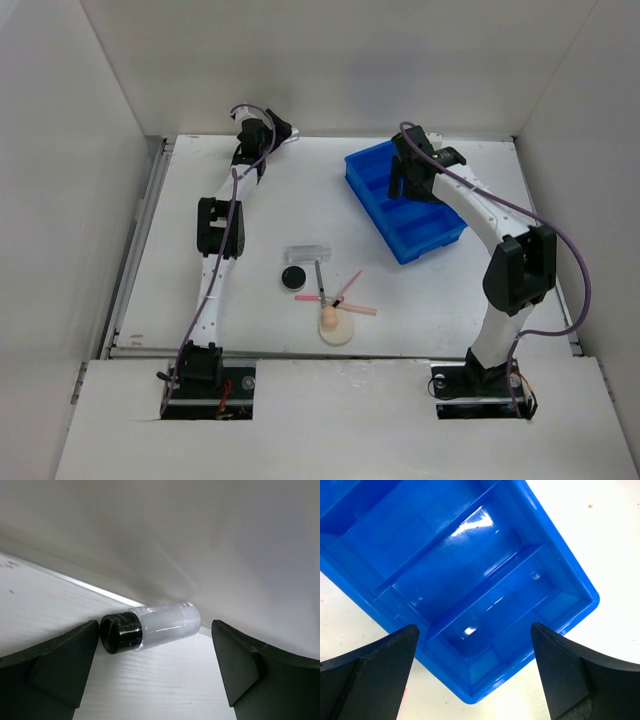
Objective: Organize the makeup
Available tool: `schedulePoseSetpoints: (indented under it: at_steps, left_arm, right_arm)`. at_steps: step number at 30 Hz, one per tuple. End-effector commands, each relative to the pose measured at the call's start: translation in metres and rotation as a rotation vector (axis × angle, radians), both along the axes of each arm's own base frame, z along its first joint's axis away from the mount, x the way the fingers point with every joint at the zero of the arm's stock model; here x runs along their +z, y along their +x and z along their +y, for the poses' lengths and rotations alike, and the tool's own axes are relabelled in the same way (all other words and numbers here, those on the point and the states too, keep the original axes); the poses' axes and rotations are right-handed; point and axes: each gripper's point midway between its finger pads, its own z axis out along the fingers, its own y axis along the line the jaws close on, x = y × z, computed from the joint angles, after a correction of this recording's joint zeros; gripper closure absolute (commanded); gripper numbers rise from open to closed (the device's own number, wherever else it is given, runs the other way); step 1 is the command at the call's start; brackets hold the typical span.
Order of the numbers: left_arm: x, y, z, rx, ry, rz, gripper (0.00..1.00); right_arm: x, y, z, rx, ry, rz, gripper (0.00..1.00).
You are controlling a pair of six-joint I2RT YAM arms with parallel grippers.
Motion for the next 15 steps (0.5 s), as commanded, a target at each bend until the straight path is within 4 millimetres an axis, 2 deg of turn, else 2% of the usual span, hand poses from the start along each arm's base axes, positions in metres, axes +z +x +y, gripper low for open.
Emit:
schedulePoseSetpoints:
  at_steps: [1,2,3,4,5,6,7,9,10,11,13,14,15]
  left_arm:
    - [0.085,-0.011,-0.036,-0.102,0.016,-0.13,0.07]
    - [0.096,-0.016,-0.044,-0.124,0.021,-0.141,0.07]
    - [0.086,-0.021,-0.052,-0.136,0.024,-0.114,0.07]
    - [0.085,-0.024,-0.051,-0.138,0.034,-0.106,0.07]
    - [0.099,-0.03,-0.058,-0.148,0.032,-0.118,0.07]
    - [0.097,-0.035,-0.063,-0.16,0.043,-0.109,0.07]
    - [0.085,-0.04,-0.062,-0.161,0.047,-0.077,0.07]
    - [0.088,-0.053,-0.074,-0.191,0.085,-0.048,0.07]
    - [0.082,-0.053,-0.069,-0.18,0.133,-0.032,0.04]
    - [0.085,-0.056,-0.071,-0.18,0.159,-0.025,0.01]
    - [0.077,-0.061,-0.07,-0.174,0.215,0.022,0.0]
    - [0.092,-0.057,-0.065,-0.158,0.251,0.001,0.0]
    - [0.087,-0.056,-0.065,-0.163,0.265,0.015,0.0]
  right_arm:
    - [0.009,0.004,-0.006,-0.028,-0.023,-0.028,0.0]
    - [0.013,0.002,-0.007,-0.028,-0.022,-0.03,0.0]
    - [0.013,0.002,-0.007,-0.028,-0.022,-0.03,0.0]
    - [0.01,0.0,-0.01,-0.033,-0.035,-0.024,0.0]
    - [0.014,0.0,-0.012,-0.038,-0.039,-0.035,0.0]
    - [0.014,0.0,-0.012,-0.038,-0.039,-0.035,0.0]
    - [0.012,-0.002,-0.014,-0.042,-0.05,-0.03,0.0]
    - [0.011,-0.002,-0.014,-0.042,-0.05,-0.03,0.0]
    - [0.011,-0.002,-0.014,-0.042,-0.05,-0.03,0.0]
    - [0.015,-0.002,-0.014,-0.042,-0.046,-0.038,0.0]
    - [0.012,-0.004,-0.015,-0.042,-0.05,-0.03,0.0]
    - [0.012,-0.004,-0.015,-0.042,-0.05,-0.03,0.0]
    - [0.012,-0.004,-0.015,-0.042,-0.05,-0.03,0.0]
